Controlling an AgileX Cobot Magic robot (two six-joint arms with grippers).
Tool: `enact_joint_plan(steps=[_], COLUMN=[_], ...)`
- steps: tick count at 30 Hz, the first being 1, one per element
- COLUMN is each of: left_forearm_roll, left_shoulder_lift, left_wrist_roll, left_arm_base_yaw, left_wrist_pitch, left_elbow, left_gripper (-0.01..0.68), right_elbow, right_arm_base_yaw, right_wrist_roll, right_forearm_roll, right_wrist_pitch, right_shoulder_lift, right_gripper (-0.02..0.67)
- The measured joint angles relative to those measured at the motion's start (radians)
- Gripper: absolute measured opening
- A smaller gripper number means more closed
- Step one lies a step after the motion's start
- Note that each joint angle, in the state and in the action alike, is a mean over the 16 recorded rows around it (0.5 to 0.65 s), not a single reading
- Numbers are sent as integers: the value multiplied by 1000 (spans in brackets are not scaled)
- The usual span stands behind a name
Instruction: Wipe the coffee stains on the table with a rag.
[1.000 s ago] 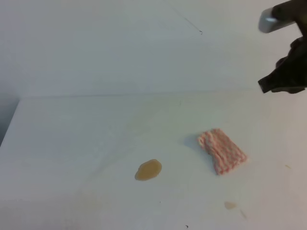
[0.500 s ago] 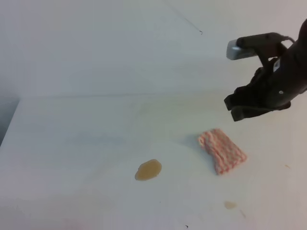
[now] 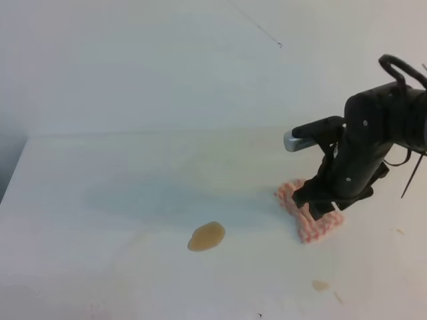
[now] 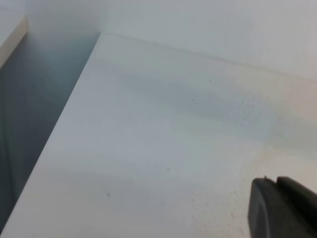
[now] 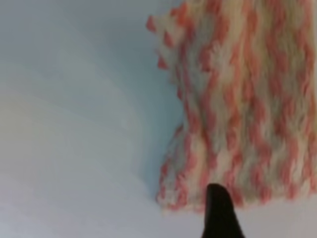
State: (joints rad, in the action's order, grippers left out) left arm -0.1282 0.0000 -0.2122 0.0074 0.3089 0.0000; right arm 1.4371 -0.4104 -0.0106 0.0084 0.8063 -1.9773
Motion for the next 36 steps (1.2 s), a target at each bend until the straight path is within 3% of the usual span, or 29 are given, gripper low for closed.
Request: enact_joint_plan(steps=[7,22,29,36], left_forearm_roll=[0,0,0,0], left_shoulder_lift=[0,0,0,0], left_wrist_roll=[0,0,0,0], left_arm_base_yaw=[0,0,0,0], left_wrist_pitch=[-1,-2,-2,-2], left_elbow=[0,0,0,0], left_gripper=[-1,-1,-1,-1], right_elbow=[2,105,274,401], right_arm_base_yaw=[0,0,-33,-137], right_wrist_roll=[5,76,170,294], right_forearm_roll=[-34,-13,144,320], right_wrist_pitch=[-26,57,147,193], right_shoulder_lift=[-88,-142,-149,-163], right_gripper=[358,54,35,34])
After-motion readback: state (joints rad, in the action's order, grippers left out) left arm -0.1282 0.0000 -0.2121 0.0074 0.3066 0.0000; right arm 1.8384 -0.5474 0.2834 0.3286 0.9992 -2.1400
